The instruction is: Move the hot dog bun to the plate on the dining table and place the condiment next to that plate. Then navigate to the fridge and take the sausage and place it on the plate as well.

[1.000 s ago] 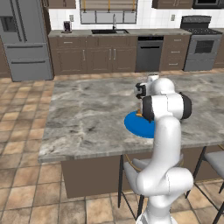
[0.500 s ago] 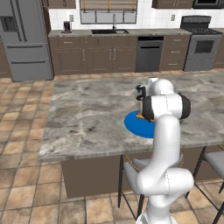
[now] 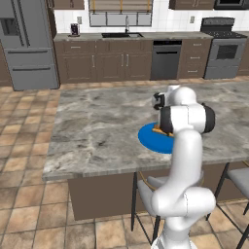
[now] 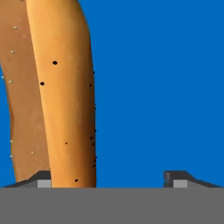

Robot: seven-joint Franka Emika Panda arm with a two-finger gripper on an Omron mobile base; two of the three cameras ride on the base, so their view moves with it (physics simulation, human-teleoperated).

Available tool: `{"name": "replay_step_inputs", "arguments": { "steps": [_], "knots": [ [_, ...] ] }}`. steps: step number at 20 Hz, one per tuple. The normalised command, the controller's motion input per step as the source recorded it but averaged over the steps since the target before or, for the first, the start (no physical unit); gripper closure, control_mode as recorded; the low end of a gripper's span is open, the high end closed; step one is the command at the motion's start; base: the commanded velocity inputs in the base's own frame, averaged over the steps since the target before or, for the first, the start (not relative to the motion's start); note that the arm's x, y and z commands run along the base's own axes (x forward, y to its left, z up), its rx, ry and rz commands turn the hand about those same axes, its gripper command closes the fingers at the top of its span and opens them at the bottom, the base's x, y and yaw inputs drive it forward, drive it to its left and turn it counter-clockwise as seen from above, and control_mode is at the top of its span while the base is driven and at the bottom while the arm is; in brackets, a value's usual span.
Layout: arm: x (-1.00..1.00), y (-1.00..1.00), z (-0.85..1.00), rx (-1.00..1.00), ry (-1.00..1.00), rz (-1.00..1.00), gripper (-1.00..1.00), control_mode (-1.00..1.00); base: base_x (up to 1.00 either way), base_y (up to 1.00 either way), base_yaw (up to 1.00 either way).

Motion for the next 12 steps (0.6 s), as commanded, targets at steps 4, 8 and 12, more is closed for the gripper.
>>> {"name": "replay_step_inputs", "arguments": {
  "steps": [4, 8, 12],
  "knots": [
    [-0.33, 0.04, 0.39, 0.01, 0.0, 0.0, -1.0, -1.0, 0.0, 0.0, 0.0],
    [-0.26, 0.12, 0.8, 0.0, -0.04, 0.0, -1.0, -1.0, 0.0, 0.0, 0.0],
    [-0.24, 0.12, 0.42, 0.0, -0.01, 0.0, -1.0, -1.0, 0.0, 0.0, 0.0]
  ]
}}
